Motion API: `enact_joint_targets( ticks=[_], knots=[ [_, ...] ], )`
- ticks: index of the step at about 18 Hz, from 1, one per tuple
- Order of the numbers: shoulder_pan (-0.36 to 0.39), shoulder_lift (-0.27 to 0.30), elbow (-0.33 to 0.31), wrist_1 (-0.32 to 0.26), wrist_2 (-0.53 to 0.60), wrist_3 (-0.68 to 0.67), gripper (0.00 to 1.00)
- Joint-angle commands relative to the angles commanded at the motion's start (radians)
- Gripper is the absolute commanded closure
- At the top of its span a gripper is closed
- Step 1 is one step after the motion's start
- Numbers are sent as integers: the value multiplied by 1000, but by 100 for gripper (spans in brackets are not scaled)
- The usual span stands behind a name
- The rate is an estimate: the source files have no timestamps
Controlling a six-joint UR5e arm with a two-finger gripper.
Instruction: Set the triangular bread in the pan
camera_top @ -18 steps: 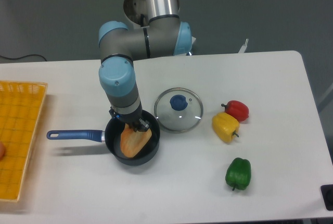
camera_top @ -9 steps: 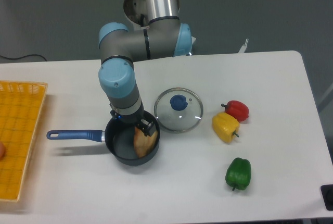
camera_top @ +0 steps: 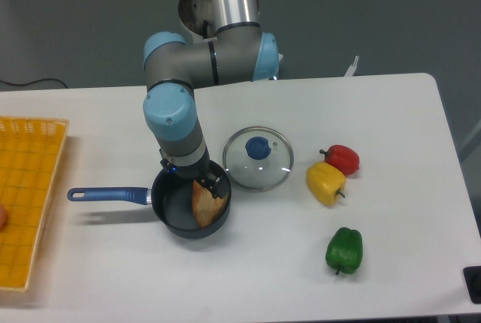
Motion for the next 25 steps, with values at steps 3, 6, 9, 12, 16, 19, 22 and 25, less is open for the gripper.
enact_joint_targets(
  ticks=[3, 6, 9, 12, 16, 19, 22, 25],
  knots=[
    [29, 3, 34, -5, -2, 23, 0],
    [66, 11, 69, -15, -9, 78, 0],
    [109, 20, 71, -18, -11, 178, 0],
    [161, 32, 71, -60, -6, 319, 0],
    [224, 43, 74, -66, -9, 461, 0],
    [262, 43, 75, -69, -5, 529, 0],
    [298, 41, 107, -106, -3, 592, 0],
    [333, 38, 129, -140, -6, 667, 0]
  ],
)
